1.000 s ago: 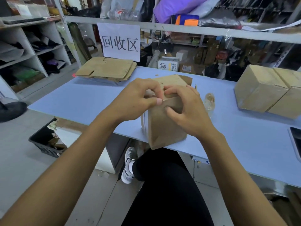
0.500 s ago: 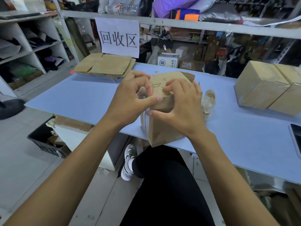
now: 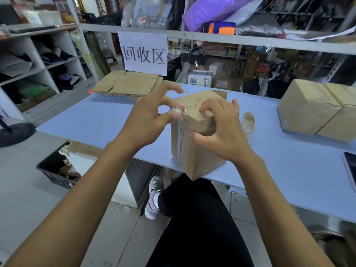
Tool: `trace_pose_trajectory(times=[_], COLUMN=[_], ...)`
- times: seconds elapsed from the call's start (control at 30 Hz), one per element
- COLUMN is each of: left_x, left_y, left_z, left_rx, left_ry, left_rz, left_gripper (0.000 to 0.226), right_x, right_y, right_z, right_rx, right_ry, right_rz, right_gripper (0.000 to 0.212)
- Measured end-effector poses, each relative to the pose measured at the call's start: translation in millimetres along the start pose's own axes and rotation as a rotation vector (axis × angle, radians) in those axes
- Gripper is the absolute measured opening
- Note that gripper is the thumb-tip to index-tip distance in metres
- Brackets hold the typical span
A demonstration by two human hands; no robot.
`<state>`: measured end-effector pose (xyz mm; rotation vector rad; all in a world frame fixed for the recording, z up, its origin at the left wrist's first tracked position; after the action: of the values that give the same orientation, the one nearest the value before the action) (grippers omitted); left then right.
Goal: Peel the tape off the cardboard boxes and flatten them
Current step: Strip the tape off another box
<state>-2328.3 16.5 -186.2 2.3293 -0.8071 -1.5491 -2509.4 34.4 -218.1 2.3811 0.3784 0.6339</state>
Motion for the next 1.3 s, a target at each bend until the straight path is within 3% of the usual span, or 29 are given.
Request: trace_pose_trajectory(times=[0.3, 0.47, 0.57, 0.7, 0.83, 1.1, 1.3], left_x=[-9.0, -17.6, -18.4, -19.5, -13.1, -22.0, -13.8], left_y=[10.4, 10.1, 11.6, 4.9, 0.1, -4.1, -5.9], left_z=[23.5, 33.8, 35.9, 38.6, 32.1, 34.3, 26.2], left_rx=[0.101, 0.268, 0.241, 0.214, 0.166, 0.020, -0.071], left_ry=[0.023, 0.080, 0.135, 0.147, 0.090, 0.237, 0.059], left_rz=[0.016, 0.054, 0.060, 0.136, 0.157, 0.303, 0.272], left_gripper=[0.029, 0.054, 0.033, 0.026, 0.019, 0.021, 0.018], right_x=[-12.3, -16.6, -13.1, -11.6, -17.3, -17.4, -21.1], right_y=[-6.2, -7.4, -8.6, -13.8, -14.5, -12.1, -11.8], right_z=[-17.0, -22.5, -22.9, -19.6, -16.8, -20.0, -23.6], right_rx=[0.129, 0.185, 0.115, 0.006, 0.034, 0.080, 0.065], right_ry=[0.124, 0.197, 0.144, 0.117, 0.231, 0.267, 0.287], right_rz=[0.031, 0.039, 0.069, 0.075, 0.083, 0.062, 0.105], right_gripper=[0.055, 0.053, 0.041, 0.029, 0.028, 0.024, 0.027])
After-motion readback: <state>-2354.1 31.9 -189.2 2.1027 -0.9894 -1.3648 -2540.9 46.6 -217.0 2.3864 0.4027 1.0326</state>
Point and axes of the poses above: each hand's wrist, its own y-axis towards the middle knuckle, its own z-axis out of the palm, x = y × z, the point moved 6 cm from there along y, towards the middle knuckle, and after that the axes turned 8 degrees about -y, right-handed, at the moved point
